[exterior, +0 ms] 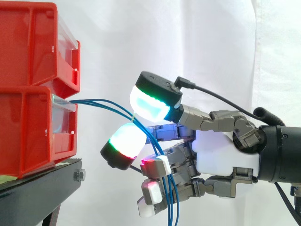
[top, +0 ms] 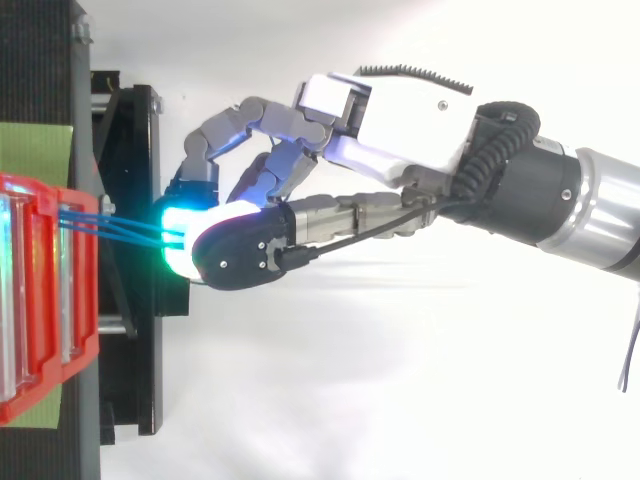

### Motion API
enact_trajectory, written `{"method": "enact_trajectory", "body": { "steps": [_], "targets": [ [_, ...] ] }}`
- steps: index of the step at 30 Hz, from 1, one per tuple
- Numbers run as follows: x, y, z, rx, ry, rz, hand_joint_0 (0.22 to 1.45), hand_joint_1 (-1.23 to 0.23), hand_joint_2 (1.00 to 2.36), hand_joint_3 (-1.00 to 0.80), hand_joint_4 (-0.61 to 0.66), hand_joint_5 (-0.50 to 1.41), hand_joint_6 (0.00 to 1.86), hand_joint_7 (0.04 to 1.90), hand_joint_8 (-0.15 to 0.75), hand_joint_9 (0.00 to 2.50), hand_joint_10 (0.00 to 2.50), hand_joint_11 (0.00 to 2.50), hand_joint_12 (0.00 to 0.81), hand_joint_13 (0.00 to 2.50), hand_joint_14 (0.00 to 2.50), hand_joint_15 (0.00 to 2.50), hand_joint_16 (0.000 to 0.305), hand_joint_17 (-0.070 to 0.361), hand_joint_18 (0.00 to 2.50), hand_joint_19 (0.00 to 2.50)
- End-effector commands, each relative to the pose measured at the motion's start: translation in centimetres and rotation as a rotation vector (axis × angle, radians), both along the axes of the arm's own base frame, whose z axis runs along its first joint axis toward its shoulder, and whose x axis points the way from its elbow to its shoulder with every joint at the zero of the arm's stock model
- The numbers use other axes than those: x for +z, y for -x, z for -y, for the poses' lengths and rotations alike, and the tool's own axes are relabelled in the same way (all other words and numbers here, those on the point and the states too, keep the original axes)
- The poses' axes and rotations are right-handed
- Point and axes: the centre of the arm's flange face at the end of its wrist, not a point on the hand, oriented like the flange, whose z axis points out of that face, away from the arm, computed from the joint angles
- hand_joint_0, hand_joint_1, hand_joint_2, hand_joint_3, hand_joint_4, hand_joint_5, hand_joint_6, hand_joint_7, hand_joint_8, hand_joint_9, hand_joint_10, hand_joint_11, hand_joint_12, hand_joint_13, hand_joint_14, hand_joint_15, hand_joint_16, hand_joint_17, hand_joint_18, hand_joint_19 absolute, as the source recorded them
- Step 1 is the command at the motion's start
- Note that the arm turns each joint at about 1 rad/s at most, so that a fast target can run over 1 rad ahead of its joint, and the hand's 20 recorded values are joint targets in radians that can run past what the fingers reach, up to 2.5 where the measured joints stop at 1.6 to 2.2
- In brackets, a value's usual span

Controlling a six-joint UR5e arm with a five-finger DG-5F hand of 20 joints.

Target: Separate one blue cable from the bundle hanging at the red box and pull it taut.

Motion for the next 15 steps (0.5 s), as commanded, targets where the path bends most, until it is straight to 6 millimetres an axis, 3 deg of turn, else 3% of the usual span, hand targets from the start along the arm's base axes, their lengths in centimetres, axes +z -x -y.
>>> {"method": "enact_trajectory", "body": {
  "steps": [1, 8, 15],
  "targets": [
    [0.11, -0.03, 0.01, 0.0, 0.001, 0.002, 0.61, -0.57, 1.02, -0.27, 0.1, -0.19, 0.9, 1.02, 0.337, 1.18, 0.02, 1.12, 0.383, 1.11, 0.02, 0.73, 0.048, 0.107, 0.78, 0.64],
    [-0.08, 0.0, 0.02, 0.0, 0.001, -0.001, 0.63, -0.71, 1.02, -0.19, 0.1, -0.2, 0.92, 1.01, 0.325, 1.15, 0.02, 1.17, 0.381, 1.12, 0.03, 0.74, 0.048, 0.108, 0.79, 0.63],
    [-0.08, 0.0, 0.03, -0.002, 0.003, -0.002, 0.67, -0.74, 1.01, -0.38, 0.1, -0.2, 0.93, 0.96, 0.314, 1.13, 0.02, 1.18, 0.377, 1.11, 0.02, 0.75, 0.048, 0.108, 0.78, 0.62]
  ]
}}
